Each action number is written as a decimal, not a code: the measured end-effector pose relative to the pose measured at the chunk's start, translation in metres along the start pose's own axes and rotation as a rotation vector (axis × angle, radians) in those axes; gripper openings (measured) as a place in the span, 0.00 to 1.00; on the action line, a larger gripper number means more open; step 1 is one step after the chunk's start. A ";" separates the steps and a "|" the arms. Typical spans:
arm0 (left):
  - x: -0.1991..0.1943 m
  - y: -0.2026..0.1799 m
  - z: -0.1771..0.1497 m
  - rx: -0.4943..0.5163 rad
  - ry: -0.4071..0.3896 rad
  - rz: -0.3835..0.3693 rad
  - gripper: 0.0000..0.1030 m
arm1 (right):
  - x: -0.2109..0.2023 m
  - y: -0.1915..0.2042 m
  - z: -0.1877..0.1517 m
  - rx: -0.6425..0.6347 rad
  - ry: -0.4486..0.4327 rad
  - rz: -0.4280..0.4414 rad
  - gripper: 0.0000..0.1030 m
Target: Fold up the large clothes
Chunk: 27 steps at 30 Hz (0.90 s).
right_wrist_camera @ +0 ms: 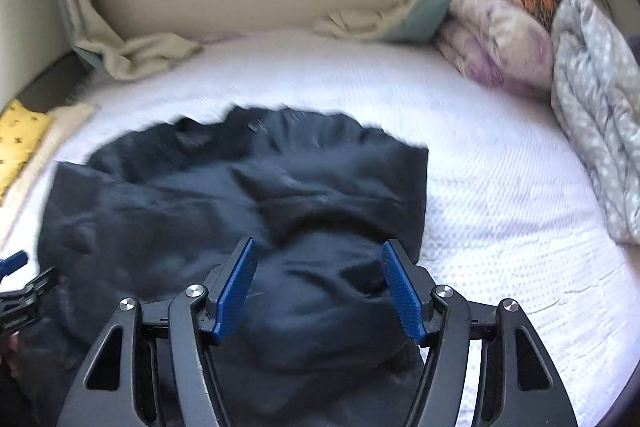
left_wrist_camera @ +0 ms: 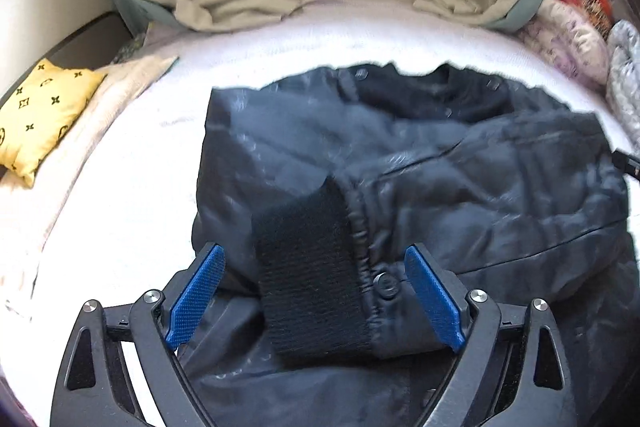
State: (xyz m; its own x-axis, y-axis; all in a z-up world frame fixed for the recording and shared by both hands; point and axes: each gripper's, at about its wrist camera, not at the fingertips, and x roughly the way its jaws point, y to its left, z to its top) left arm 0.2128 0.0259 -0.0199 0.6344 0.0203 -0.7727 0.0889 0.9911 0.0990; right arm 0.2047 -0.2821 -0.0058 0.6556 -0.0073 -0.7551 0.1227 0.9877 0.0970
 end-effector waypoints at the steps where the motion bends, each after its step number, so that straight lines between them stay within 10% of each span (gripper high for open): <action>1: -0.002 0.000 0.000 -0.005 -0.001 -0.016 0.91 | -0.007 0.003 -0.001 -0.010 -0.004 0.020 0.61; 10: 0.035 0.001 -0.023 -0.028 0.141 -0.040 0.94 | 0.003 0.034 -0.045 -0.154 0.101 0.023 0.61; 27: 0.040 0.000 -0.032 -0.040 0.117 -0.006 1.00 | 0.046 0.036 -0.071 -0.203 0.101 -0.040 0.72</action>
State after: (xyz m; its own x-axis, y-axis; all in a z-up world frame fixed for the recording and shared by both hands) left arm 0.2139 0.0307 -0.0705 0.5397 0.0270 -0.8414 0.0600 0.9957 0.0705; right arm 0.1862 -0.2356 -0.0832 0.5743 -0.0417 -0.8176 -0.0115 0.9982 -0.0590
